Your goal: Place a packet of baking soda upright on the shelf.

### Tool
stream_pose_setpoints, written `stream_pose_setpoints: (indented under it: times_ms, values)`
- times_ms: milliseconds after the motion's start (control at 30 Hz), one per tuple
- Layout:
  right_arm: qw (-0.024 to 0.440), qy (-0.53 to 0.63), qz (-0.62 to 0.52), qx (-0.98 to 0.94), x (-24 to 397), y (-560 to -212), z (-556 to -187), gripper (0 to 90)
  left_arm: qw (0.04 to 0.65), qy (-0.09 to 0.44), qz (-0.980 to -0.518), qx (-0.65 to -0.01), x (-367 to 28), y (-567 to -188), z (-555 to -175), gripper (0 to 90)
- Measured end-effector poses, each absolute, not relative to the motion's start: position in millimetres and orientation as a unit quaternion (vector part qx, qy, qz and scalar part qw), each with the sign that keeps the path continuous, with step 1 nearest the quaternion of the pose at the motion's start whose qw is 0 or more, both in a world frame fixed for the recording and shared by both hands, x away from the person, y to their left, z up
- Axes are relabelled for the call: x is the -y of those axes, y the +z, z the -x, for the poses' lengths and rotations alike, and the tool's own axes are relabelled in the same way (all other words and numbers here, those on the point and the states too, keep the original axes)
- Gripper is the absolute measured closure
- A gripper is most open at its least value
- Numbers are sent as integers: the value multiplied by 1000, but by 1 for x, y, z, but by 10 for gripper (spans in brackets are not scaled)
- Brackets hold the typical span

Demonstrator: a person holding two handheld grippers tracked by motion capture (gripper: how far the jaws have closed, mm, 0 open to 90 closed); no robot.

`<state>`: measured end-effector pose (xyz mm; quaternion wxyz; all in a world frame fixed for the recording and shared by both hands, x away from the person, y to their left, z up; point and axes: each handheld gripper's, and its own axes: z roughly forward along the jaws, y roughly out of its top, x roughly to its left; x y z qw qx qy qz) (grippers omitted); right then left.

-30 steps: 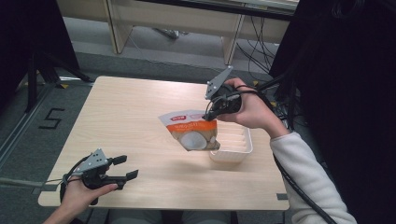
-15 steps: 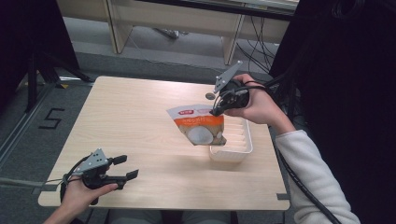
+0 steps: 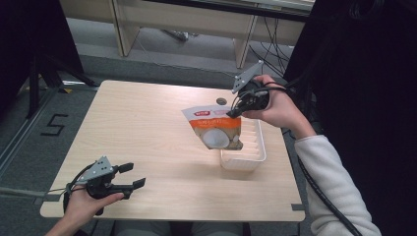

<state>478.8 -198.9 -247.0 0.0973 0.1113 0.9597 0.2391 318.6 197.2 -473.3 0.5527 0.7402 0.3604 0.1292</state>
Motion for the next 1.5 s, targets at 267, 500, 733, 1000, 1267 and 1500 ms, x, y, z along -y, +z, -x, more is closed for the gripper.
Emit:
stream_pose_setpoints:
  times_ms: [267,500,733,1000,1267,1500]
  values:
    - [104,237,-120,-958,210,-244,-484,900,555,132,-743,-350,-198,-473,-320,253]
    - [107,236,-134,-957,223,-243,-487,900,556,132,-743,-349,-198,-473,-320,253]
    - [106,231,-146,-956,234,-248,-492,900,552,136,-743,-353,-199,-472,-319,253]
    - [109,228,-147,-956,240,-250,-495,900,552,138,-742,-354,-199,-472,-319,253]
    - [112,217,-133,-960,240,-246,-497,900,554,140,-740,-355,-198,-471,-320,254]
    - [121,216,-131,-960,242,-246,-496,900,556,142,-740,-351,-199,-471,-320,254]
